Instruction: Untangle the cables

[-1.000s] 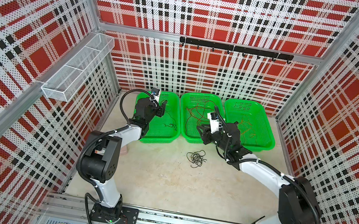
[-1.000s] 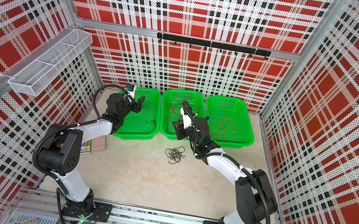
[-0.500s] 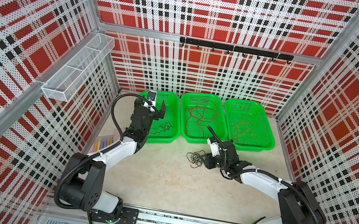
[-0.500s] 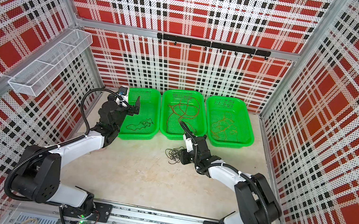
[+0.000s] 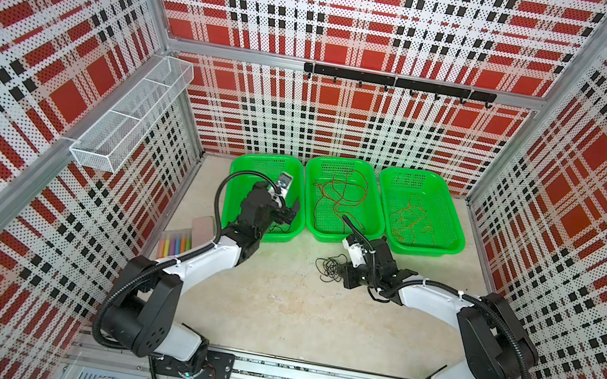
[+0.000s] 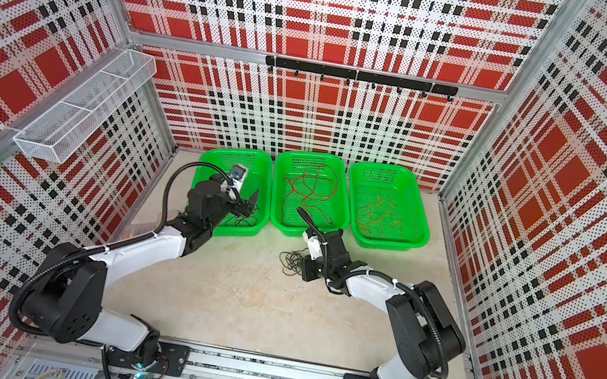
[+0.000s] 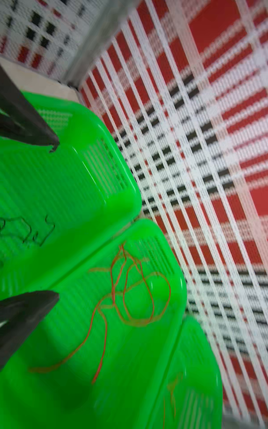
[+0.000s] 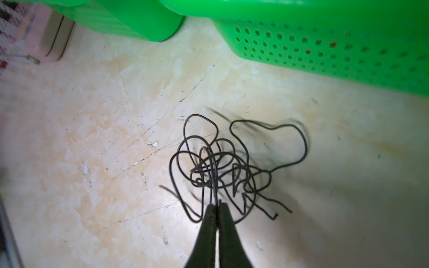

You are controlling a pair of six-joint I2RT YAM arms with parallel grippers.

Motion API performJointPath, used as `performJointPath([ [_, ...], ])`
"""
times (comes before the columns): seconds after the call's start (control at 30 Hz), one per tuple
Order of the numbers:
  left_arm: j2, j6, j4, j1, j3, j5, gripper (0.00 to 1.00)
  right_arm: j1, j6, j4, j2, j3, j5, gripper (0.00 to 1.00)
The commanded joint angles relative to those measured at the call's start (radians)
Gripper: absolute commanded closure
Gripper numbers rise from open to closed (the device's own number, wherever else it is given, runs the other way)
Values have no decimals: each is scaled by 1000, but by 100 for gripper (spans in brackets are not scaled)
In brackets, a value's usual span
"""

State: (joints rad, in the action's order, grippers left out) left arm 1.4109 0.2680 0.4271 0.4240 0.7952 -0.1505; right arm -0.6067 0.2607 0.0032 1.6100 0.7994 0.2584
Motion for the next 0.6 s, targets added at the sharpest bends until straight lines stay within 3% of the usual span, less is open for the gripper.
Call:
performJointPath([
  [0.0, -58, 21, 39, 79, -50, 27, 2, -4, -47, -22, 18, 43, 0, 100],
  [0.13, -75, -116, 15, 160, -126, 26, 3, -2, -71, -43, -37, 38, -32, 100],
  [0.2, -51, -259, 16, 174, -149, 63, 12, -1, -82, -43, -81, 25, -39, 100],
  [0.3, -1, -379, 38, 205, -171, 81, 30, 1, -114, -74, -135, 19, -40, 100],
  [0.43, 15, -385, 167, 279, -269, 20, 32, 1, -153, -86, -217, 0, -48, 100],
  [0.57, 20, -402, 329, 292, -385, 38, 35, 10, -190, -99, -287, 6, -42, 100],
])
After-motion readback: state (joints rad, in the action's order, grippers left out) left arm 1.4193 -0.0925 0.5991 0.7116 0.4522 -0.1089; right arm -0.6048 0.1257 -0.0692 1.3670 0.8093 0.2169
